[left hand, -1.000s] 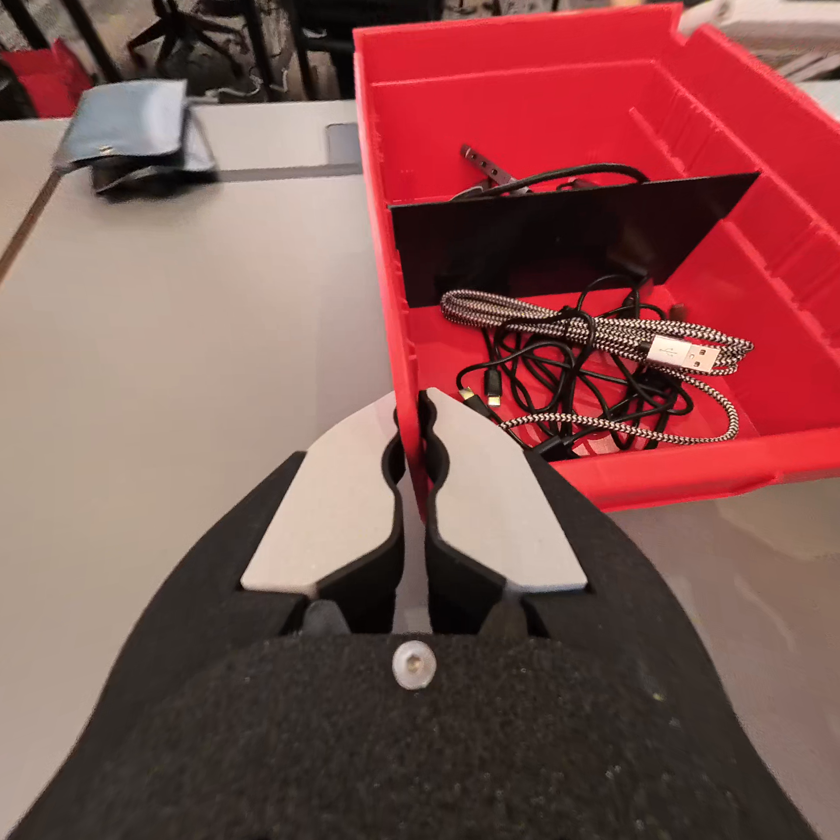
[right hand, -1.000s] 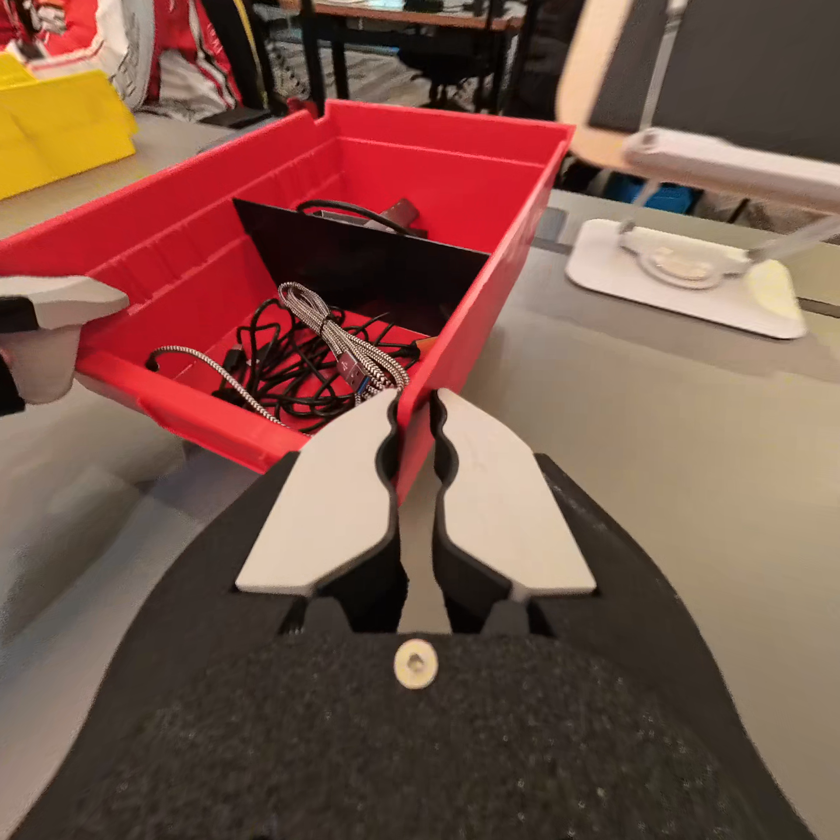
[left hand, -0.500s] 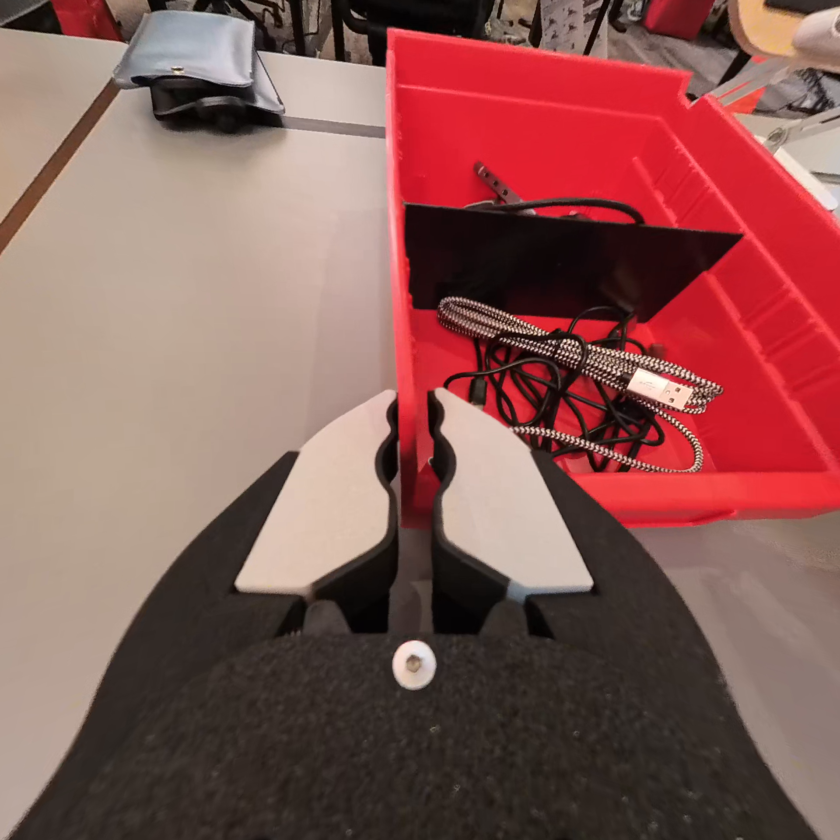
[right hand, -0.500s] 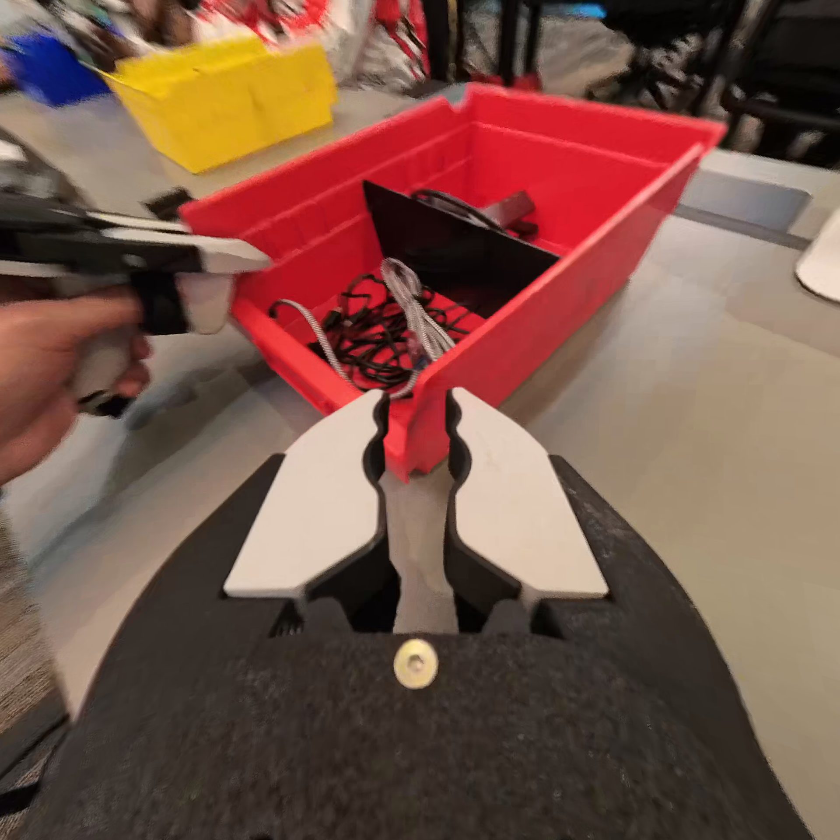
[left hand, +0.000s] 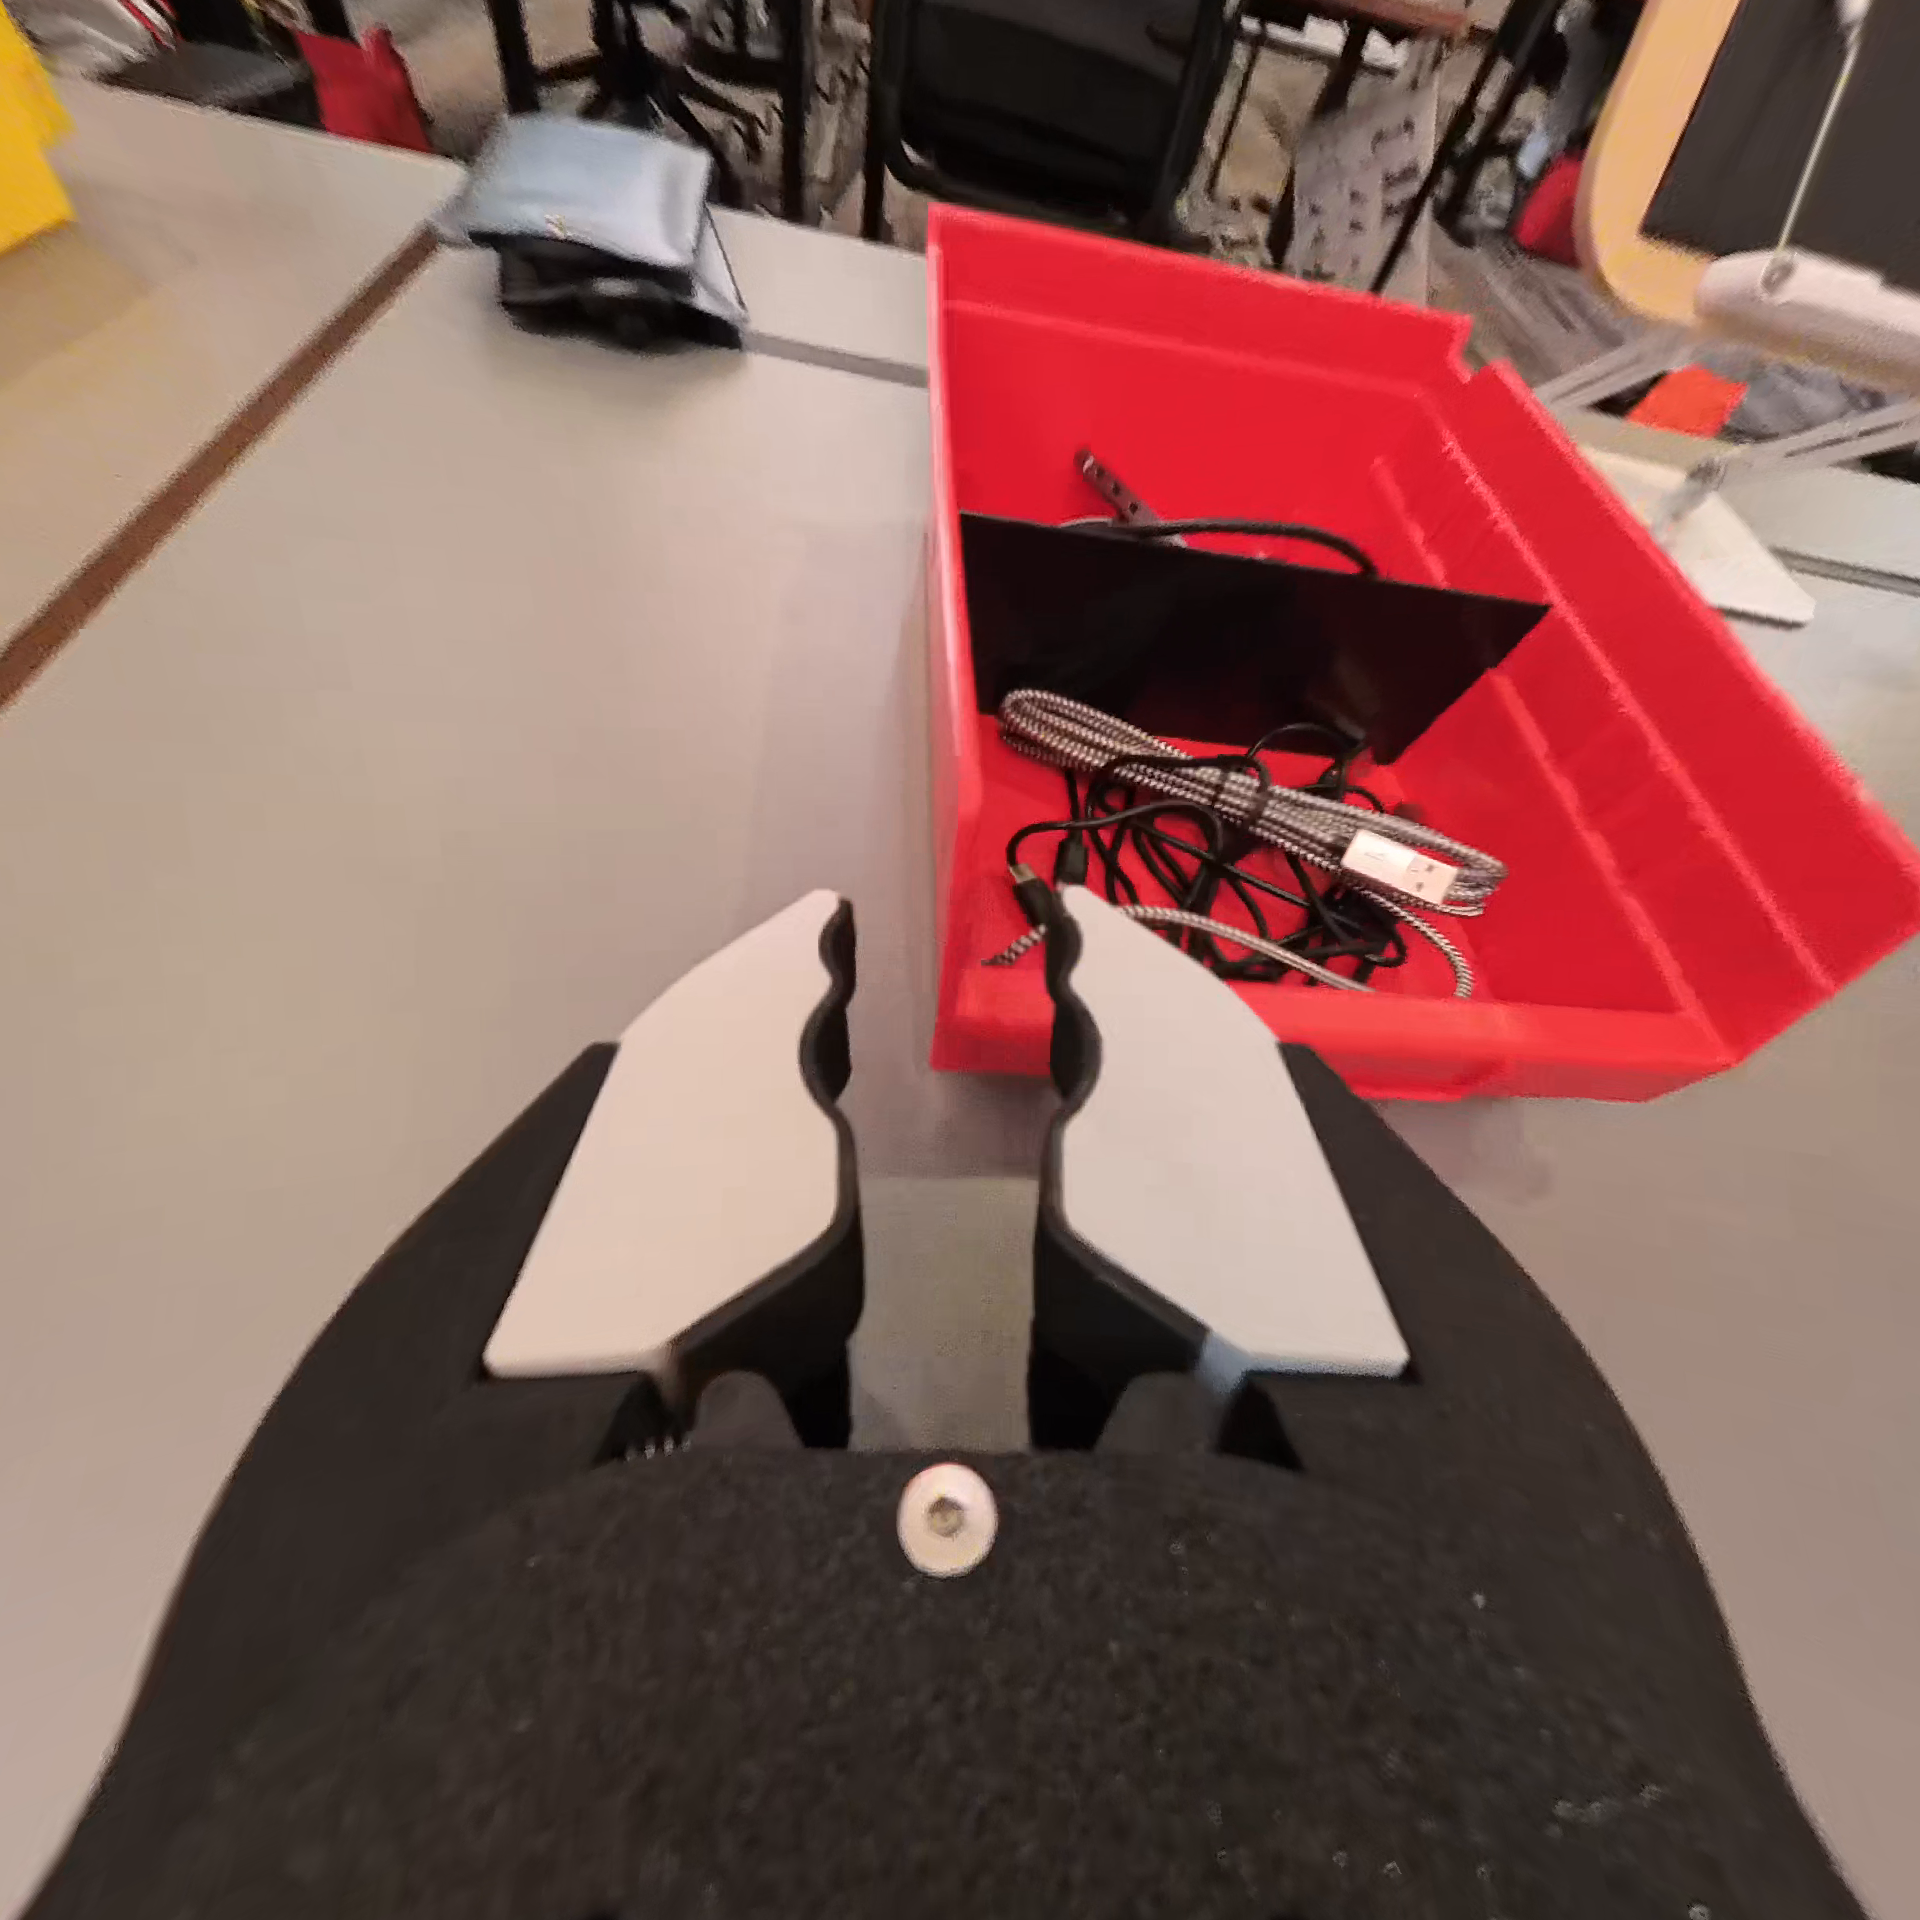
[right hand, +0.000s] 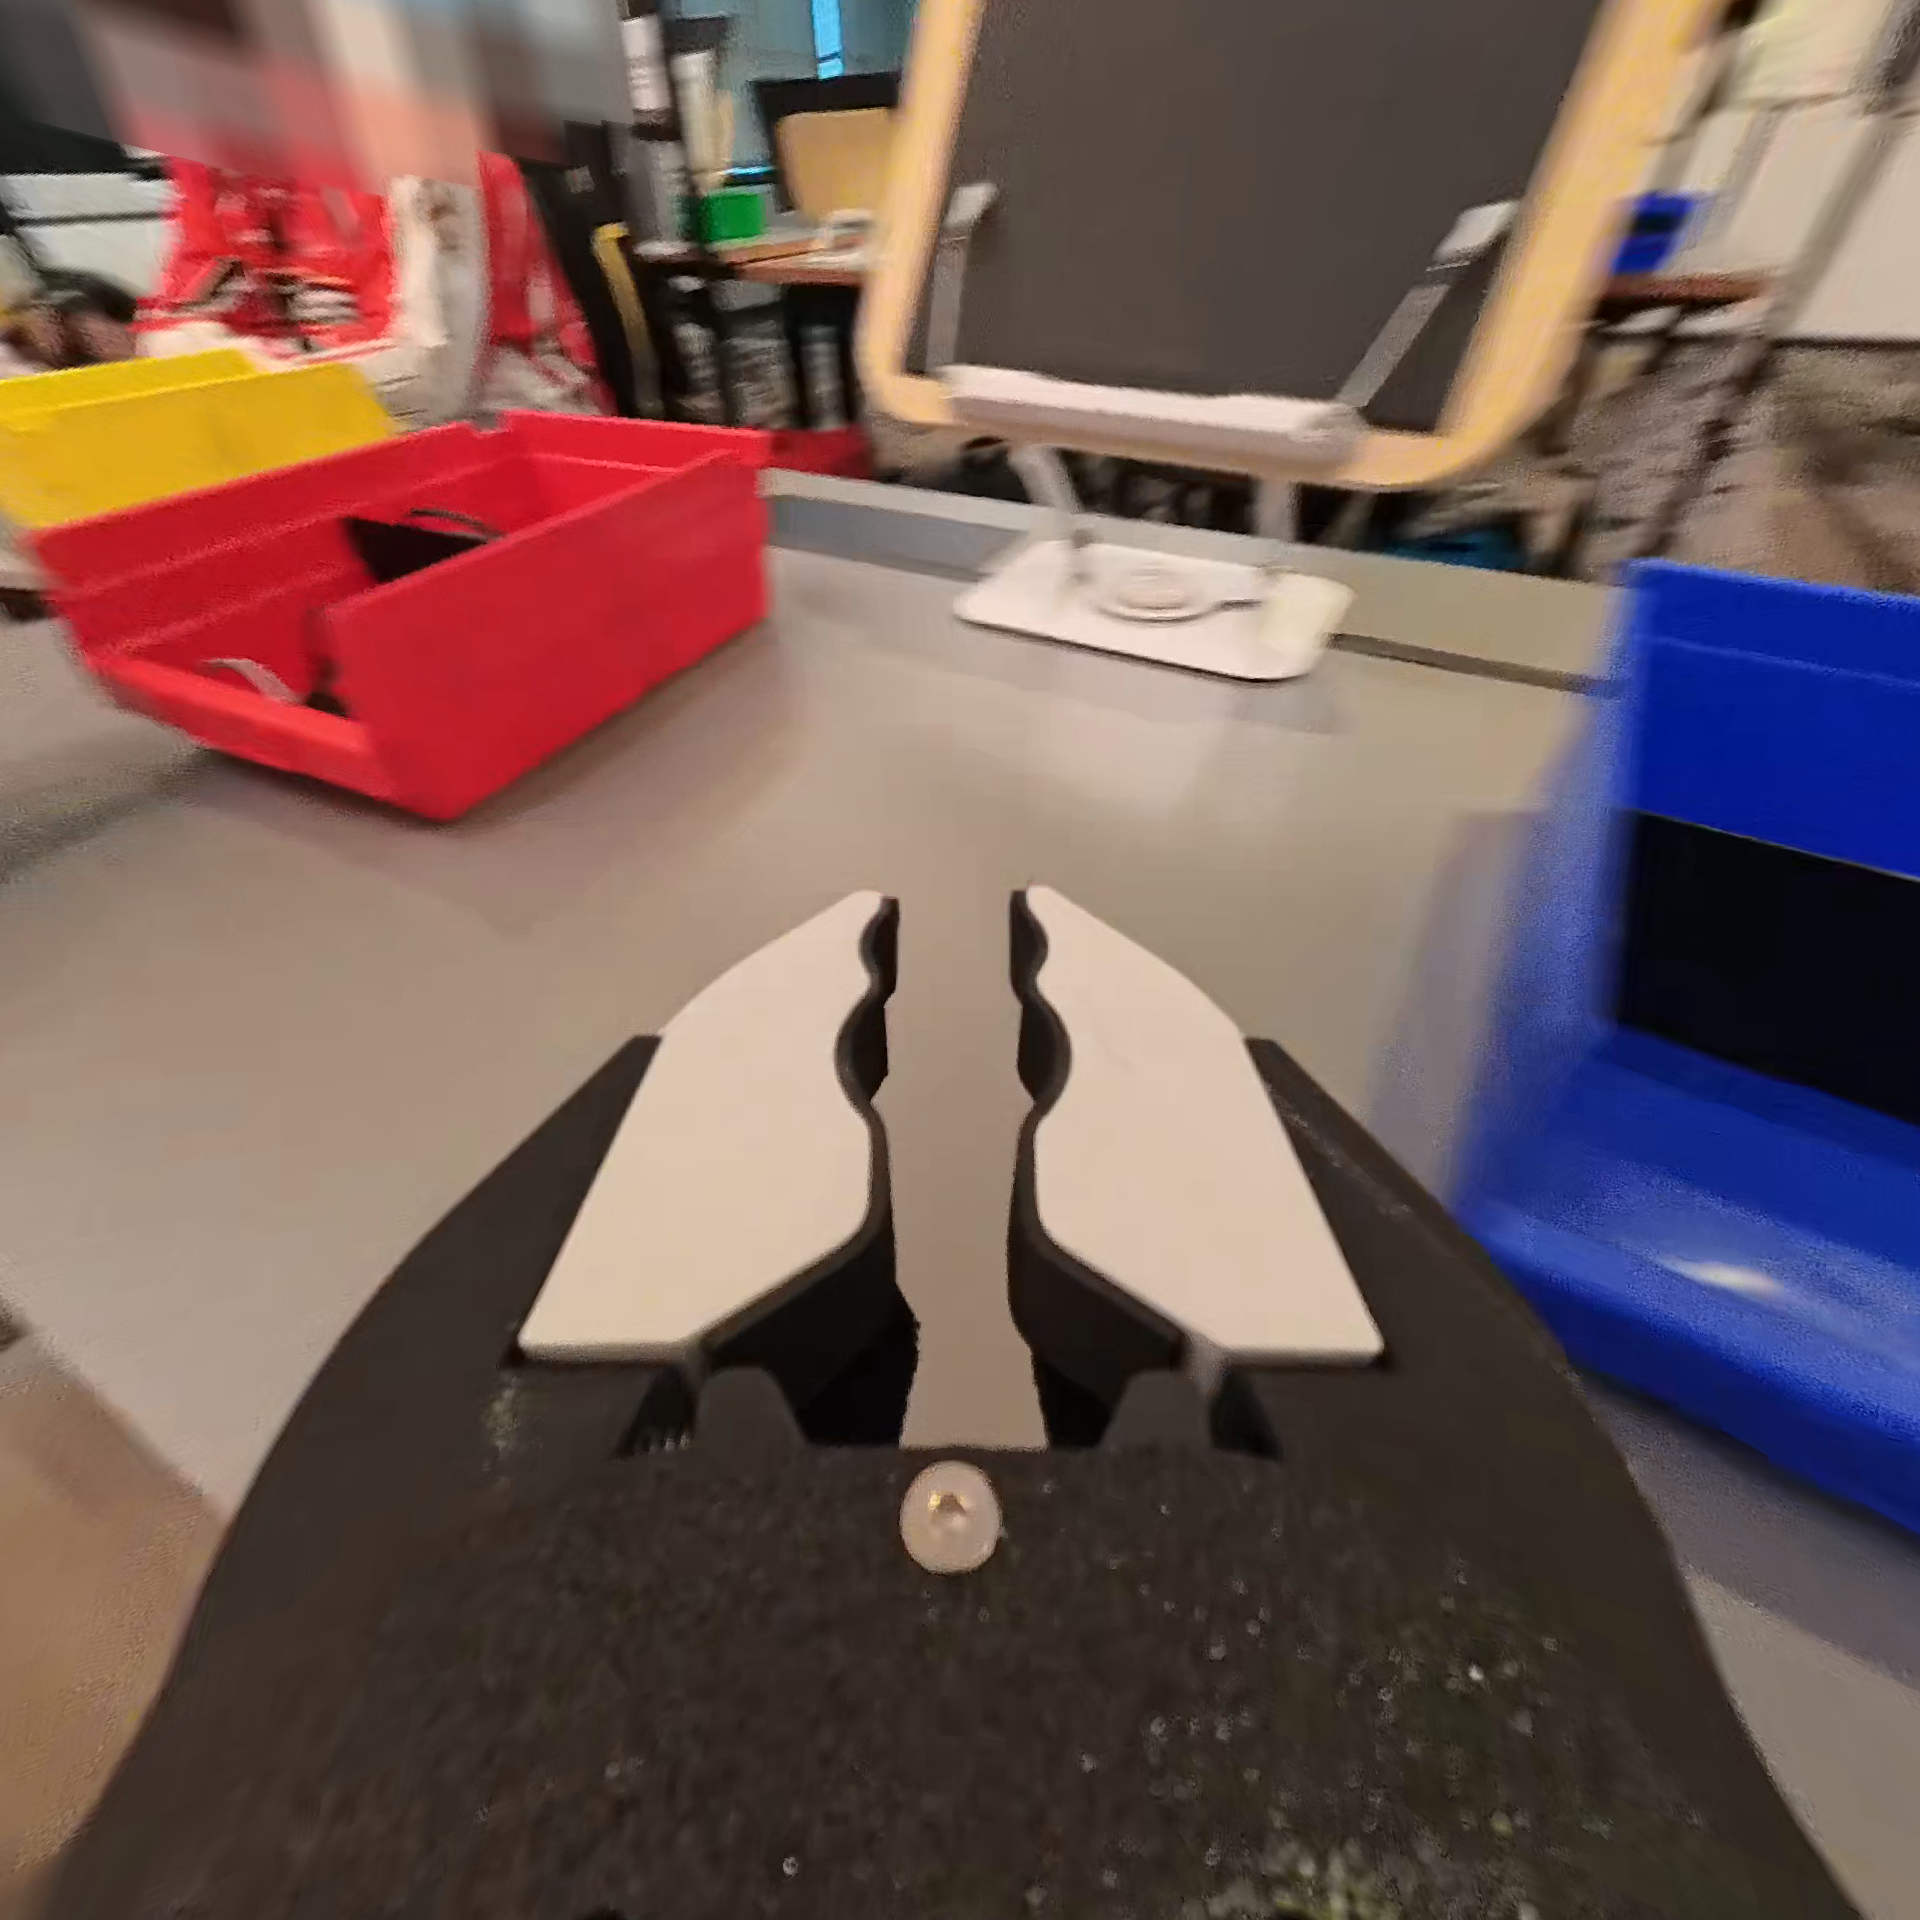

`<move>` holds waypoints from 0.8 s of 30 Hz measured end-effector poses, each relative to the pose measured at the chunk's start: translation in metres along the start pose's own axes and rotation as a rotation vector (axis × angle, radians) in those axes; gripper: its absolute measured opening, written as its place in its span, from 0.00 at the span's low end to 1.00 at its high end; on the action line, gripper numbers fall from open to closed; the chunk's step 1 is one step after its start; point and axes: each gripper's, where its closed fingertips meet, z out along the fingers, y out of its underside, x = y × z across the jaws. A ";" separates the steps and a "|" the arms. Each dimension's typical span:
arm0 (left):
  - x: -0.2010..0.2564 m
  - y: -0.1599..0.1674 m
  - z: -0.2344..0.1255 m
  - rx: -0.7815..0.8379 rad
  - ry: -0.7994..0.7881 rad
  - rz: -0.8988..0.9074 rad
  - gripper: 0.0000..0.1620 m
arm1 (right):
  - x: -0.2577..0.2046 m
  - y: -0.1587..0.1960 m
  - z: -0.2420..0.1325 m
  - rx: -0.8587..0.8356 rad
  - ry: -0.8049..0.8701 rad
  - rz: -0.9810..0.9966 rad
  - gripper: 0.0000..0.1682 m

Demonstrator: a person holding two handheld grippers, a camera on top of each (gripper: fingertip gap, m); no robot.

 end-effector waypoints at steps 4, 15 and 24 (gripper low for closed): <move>0.047 0.019 -0.040 0.046 0.037 -0.032 0.20 | 0.094 0.031 -0.046 -0.010 0.239 -0.043 0.11; 0.156 0.070 -0.036 -0.132 0.270 0.169 0.17 | 0.123 0.039 -0.008 -0.130 0.377 -0.128 0.22; 0.141 0.070 -0.037 -0.135 0.269 0.124 0.16 | 0.128 0.051 0.003 -0.207 0.359 -0.141 0.06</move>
